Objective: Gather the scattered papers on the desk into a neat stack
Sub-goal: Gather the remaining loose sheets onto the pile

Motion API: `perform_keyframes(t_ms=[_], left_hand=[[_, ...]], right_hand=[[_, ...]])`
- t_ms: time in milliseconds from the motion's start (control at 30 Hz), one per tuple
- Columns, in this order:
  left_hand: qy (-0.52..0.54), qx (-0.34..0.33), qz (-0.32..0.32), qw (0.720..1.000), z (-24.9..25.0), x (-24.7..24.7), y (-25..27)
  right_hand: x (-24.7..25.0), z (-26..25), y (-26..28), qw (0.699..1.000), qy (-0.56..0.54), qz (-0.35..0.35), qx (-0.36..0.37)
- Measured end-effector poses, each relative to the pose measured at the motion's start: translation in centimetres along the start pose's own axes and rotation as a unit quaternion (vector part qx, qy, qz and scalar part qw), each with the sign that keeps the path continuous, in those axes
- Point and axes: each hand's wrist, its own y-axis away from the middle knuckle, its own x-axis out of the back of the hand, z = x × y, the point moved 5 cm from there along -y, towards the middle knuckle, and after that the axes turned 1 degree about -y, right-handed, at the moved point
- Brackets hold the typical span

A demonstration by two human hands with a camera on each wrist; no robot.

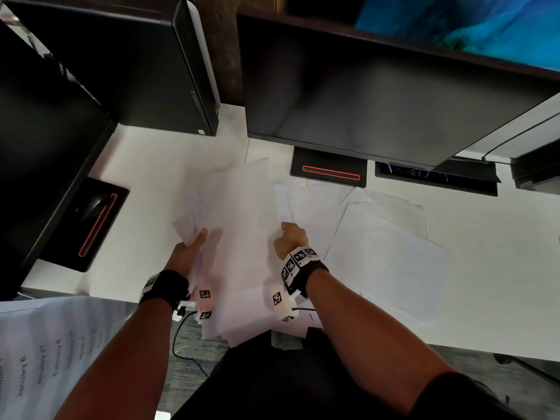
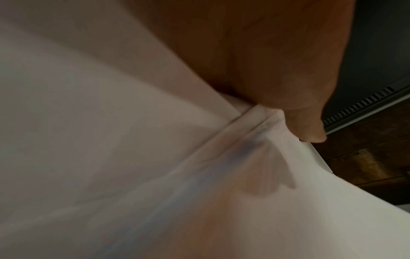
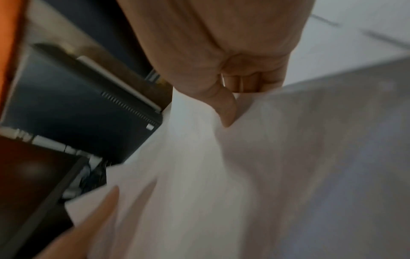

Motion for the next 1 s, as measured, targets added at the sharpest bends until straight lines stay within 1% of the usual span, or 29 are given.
perform_keyframes(t_ms=[67, 167, 200, 233, 267, 300, 367, 467, 500, 567, 633, 700, 733, 767, 833, 867, 933, 1000], left_hand=[[0.008, -0.008, -0.009, 1.0, -0.2, 0.2, -0.1], [-0.001, -0.009, -0.032, 0.999, -0.7, 0.2, -0.2], [-0.014, -0.014, -0.03, 0.999, -0.5, 0.0, 0.0], [-0.026, -0.02, -0.022, 0.999, -0.4, 0.0, 0.0], [-0.04, -0.024, -0.017, 0.999, -0.2, -0.1, 0.0], [-0.051, -0.029, -0.013, 0.998, 0.0, -0.1, 0.0], [-0.084, -0.042, -0.009, 0.996, 0.2, -0.1, -0.1], [-0.104, -0.052, 0.0, 0.993, 0.2, -0.4, -0.2], [-0.113, -0.054, 0.007, 0.992, 0.2, -0.4, -0.4], [-0.155, -0.058, 0.027, 0.986, 0.4, -0.1, -0.9], [-0.195, -0.054, 0.042, 0.978, 0.3, 0.3, -1.8], [-0.229, -0.053, 0.054, 0.971, 0.5, 0.5, -2.1], [-0.241, -0.055, 0.05, 0.968, 0.6, 0.4, -2.1], [-0.251, -0.054, 0.046, 0.965, 0.7, 0.3, -2.1], [-0.258, -0.058, 0.044, 0.963, 0.9, 0.2, -2.0], [-0.253, -0.059, 0.042, 0.965, 0.8, 0.2, -2.0], [-0.24, -0.058, 0.037, 0.968, 0.6, 0.2, -1.9], [-0.232, -0.056, 0.034, 0.971, 0.3, 0.3, -1.9]], right_hand=[[0.2, 0.9, 0.2, 1.0, 0.03, 0.001, 0.01], [-0.7, 1.5, 1.0, 0.997, 0.049, -0.04, 0.051], [-0.7, 2.0, 0.8, 0.996, 0.04, -0.04, 0.064], [0.0, 2.5, 0.5, 0.997, 0.017, -0.026, 0.066], [1.4, 3.5, 0.0, 0.998, -0.002, 0.006, 0.063], [3.2, 4.8, -0.7, 0.997, 0.006, 0.047, 0.057], [8.0, 8.5, -2.2, 0.988, 0.085, 0.124, 0.031], [15.5, 15.6, -4.2, 0.957, 0.199, 0.208, -0.046], [17.4, 17.7, -4.7, 0.947, 0.228, 0.216, -0.069], [19.7, 20.4, -5.5, 0.94, 0.27, 0.187, -0.088], [20.6, 21.5, -6.2, 0.935, 0.305, 0.162, -0.074], [20.9, 21.7, -6.6, 0.93, 0.327, 0.156, -0.052], [20.9, 21.8, -6.8, 0.934, 0.323, 0.147, -0.04], [20.8, 22.0, -7.0, 0.944, 0.301, 0.133, -0.034], [21.1, 22.9, -7.2, 0.971, 0.211, 0.111, -0.035], [21.6, 23.5, -7.2, 0.978, 0.165, 0.119, -0.043], [22.7, 25.1, -6.9, 0.978, 0.111, 0.158, -0.072], [23.6, 26.6, -6.5, 0.969, 0.107, 0.188, -0.12]])
